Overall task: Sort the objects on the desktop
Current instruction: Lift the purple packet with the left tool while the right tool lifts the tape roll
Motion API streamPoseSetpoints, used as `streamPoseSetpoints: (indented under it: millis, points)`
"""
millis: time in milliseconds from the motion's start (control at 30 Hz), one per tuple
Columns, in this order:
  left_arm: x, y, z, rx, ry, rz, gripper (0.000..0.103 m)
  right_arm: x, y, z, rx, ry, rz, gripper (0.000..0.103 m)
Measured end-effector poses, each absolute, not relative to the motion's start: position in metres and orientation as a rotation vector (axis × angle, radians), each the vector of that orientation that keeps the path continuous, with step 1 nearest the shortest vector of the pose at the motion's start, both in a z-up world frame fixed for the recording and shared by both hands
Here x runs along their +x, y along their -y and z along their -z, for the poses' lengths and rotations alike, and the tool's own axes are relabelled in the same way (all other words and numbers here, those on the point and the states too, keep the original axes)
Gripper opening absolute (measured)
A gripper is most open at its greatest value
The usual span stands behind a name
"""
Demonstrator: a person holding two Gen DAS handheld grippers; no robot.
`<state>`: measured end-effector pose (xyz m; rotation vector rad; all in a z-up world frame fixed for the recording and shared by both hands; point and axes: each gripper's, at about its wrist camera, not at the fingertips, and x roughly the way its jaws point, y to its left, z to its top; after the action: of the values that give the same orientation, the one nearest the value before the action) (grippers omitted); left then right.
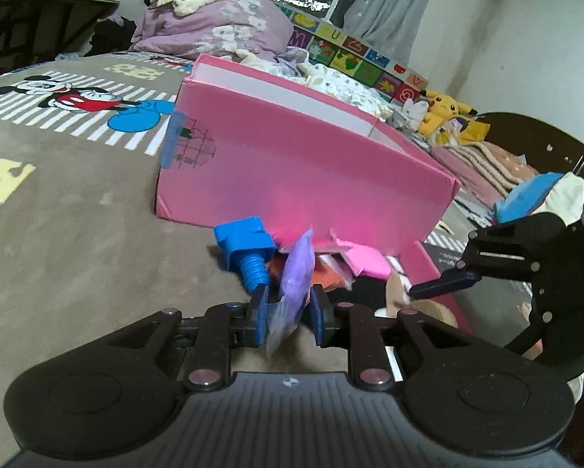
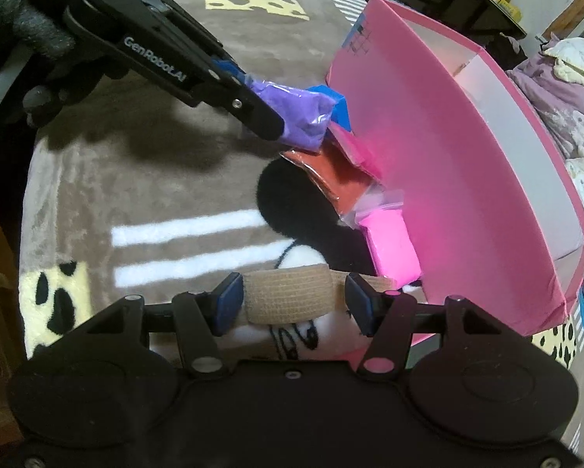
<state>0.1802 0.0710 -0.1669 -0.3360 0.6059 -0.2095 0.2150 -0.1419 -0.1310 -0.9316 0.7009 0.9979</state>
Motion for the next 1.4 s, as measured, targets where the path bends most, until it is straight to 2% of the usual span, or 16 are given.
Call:
streamPoseSetpoints:
  millis: [133,333,467,533,667,767,800,833,900,1067,1400]
  points:
    - [0.181,-0.065,0.165,-0.317,-0.595,0.230,0.020,0.216,0.145,0.130,-0.921,-0.693,-0.997,0.058]
    - [0.171,-0.053,0.157,-0.208,-0.591,0.198,0.015,0.214,0.148,0.132,-0.910,-0.685,-1.013,0.058]
    - [0.157,-0.056,0.150,-0.210,-0.595,0.172,0.014,0.215,0.147,0.135,-0.895,-0.721,-1.030,0.052]
    - [0.149,-0.057,0.144,-0.217,-0.588,0.165,0.014,0.221,0.148,0.133,-0.837,-0.759,-1.043,0.047]
    - [0.138,-0.062,0.135,-0.264,-0.575,0.165,0.014,0.246,0.159,0.120,-0.574,-0.901,-1.085,0.047]
    - [0.135,-0.063,0.132,-0.269,-0.571,0.161,0.014,0.252,0.166,0.121,-0.528,-0.902,-1.045,0.049]
    - [0.134,-0.063,0.131,-0.268,-0.570,0.157,0.014,0.251,0.167,0.119,-0.548,-0.866,-1.021,0.054]
    - [0.134,-0.063,0.131,-0.269,-0.569,0.152,0.014,0.248,0.167,0.117,-0.576,-0.820,-0.995,0.065]
    - [0.133,-0.065,0.130,-0.276,-0.567,0.145,0.014,0.244,0.167,0.111,-0.630,-0.729,-0.942,0.065]
    - [0.130,-0.067,0.126,-0.278,-0.554,0.136,0.014,0.237,0.170,0.103,-0.688,-0.661,-0.989,0.065]
    - [0.132,-0.074,0.129,-0.292,-0.558,0.128,0.014,0.201,0.153,0.130,-1.021,-0.511,-1.013,0.062]
